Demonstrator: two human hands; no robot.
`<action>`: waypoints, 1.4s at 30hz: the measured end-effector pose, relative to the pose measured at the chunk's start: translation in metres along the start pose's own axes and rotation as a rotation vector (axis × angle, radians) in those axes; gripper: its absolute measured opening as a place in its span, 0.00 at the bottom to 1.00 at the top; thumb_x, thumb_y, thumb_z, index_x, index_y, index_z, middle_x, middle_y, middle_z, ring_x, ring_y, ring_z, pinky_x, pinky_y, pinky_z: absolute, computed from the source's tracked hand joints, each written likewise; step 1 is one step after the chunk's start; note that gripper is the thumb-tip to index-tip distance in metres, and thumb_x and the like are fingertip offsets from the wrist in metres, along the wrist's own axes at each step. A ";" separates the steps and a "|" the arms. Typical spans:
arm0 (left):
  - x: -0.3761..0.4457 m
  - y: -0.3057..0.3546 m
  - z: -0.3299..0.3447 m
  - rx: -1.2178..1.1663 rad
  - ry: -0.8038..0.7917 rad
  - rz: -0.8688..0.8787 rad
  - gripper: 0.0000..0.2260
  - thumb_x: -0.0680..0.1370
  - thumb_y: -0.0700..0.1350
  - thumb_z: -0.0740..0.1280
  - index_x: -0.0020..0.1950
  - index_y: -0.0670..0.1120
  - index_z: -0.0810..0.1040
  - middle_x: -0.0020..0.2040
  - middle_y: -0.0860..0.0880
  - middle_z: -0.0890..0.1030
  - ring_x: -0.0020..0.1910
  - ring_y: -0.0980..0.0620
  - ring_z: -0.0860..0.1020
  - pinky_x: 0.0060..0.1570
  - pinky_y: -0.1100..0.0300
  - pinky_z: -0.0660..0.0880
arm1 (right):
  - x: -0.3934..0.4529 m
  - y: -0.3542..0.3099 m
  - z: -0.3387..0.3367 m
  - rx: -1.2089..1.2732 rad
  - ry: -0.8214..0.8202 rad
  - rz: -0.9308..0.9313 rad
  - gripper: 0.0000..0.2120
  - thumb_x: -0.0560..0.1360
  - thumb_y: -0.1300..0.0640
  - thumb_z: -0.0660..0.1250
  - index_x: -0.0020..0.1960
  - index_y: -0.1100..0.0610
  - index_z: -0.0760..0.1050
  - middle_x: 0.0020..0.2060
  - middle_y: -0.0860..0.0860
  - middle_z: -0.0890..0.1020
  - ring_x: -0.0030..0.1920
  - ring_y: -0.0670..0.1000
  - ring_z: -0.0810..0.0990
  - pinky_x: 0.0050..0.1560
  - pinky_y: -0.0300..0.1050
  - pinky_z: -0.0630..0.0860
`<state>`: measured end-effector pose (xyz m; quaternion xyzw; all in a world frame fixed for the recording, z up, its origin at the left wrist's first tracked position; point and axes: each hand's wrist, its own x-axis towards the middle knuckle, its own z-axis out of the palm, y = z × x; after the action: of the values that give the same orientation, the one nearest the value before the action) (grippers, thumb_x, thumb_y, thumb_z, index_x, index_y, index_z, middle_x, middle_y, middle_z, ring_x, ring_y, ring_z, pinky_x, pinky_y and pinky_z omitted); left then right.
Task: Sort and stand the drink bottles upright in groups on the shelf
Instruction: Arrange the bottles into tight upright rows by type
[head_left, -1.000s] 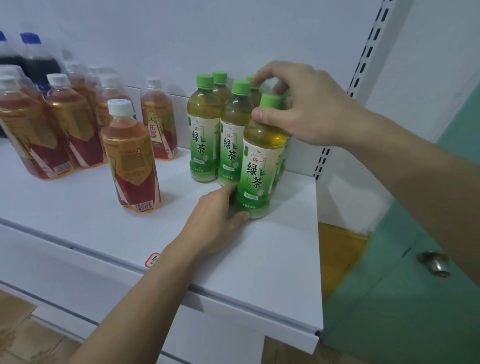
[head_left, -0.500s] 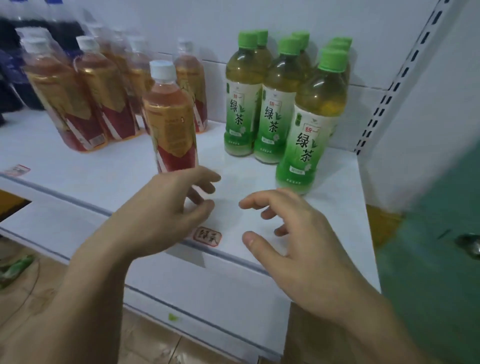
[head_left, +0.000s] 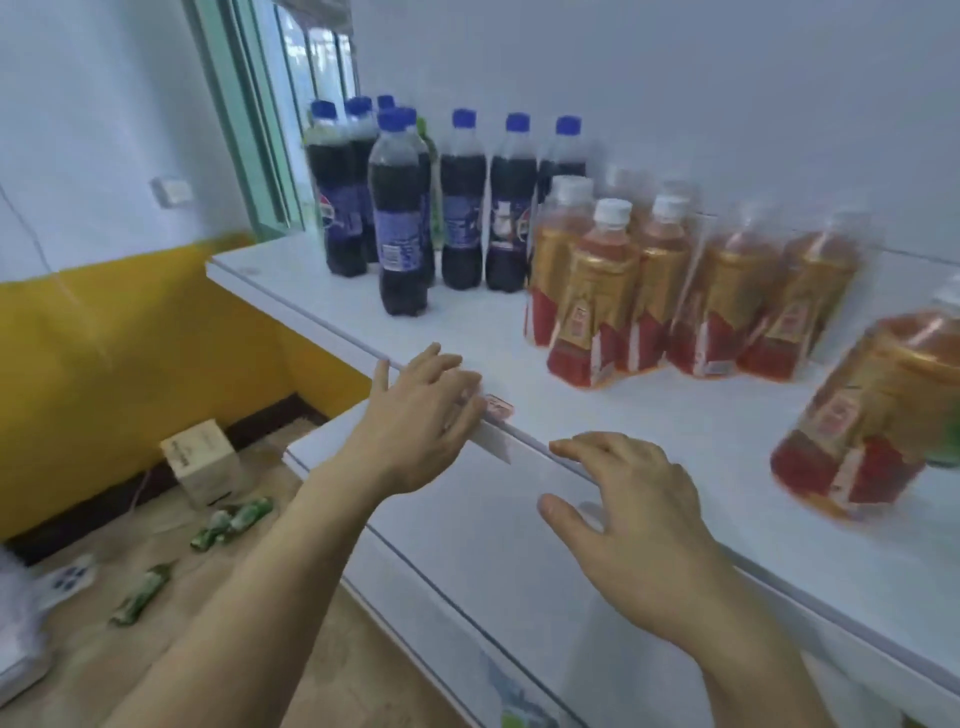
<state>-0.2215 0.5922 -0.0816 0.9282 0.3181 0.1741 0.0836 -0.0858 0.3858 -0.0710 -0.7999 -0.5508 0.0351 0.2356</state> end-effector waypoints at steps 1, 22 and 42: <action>0.003 -0.019 -0.006 0.004 0.003 -0.009 0.21 0.85 0.60 0.50 0.74 0.57 0.71 0.79 0.53 0.67 0.82 0.50 0.54 0.77 0.32 0.48 | 0.011 -0.012 0.008 0.013 -0.002 0.011 0.23 0.79 0.38 0.61 0.73 0.40 0.67 0.67 0.35 0.68 0.71 0.44 0.63 0.74 0.58 0.59; 0.147 -0.348 -0.059 -0.085 0.105 -0.132 0.15 0.84 0.56 0.57 0.66 0.55 0.77 0.67 0.54 0.75 0.64 0.53 0.75 0.73 0.41 0.67 | 0.319 -0.207 0.158 0.165 -0.076 -0.148 0.25 0.82 0.43 0.61 0.77 0.45 0.63 0.73 0.39 0.68 0.72 0.41 0.64 0.68 0.35 0.58; 0.390 -0.442 -0.061 -0.840 0.104 -0.090 0.24 0.72 0.49 0.79 0.62 0.54 0.71 0.55 0.57 0.77 0.56 0.52 0.78 0.46 0.62 0.73 | 0.424 -0.299 0.223 0.057 0.334 0.228 0.13 0.80 0.45 0.63 0.64 0.39 0.72 0.54 0.33 0.78 0.57 0.40 0.73 0.64 0.50 0.70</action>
<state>-0.2050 1.1832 -0.0371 0.7888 0.2636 0.3312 0.4457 -0.2487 0.9265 -0.0586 -0.8447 -0.4088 -0.0562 0.3409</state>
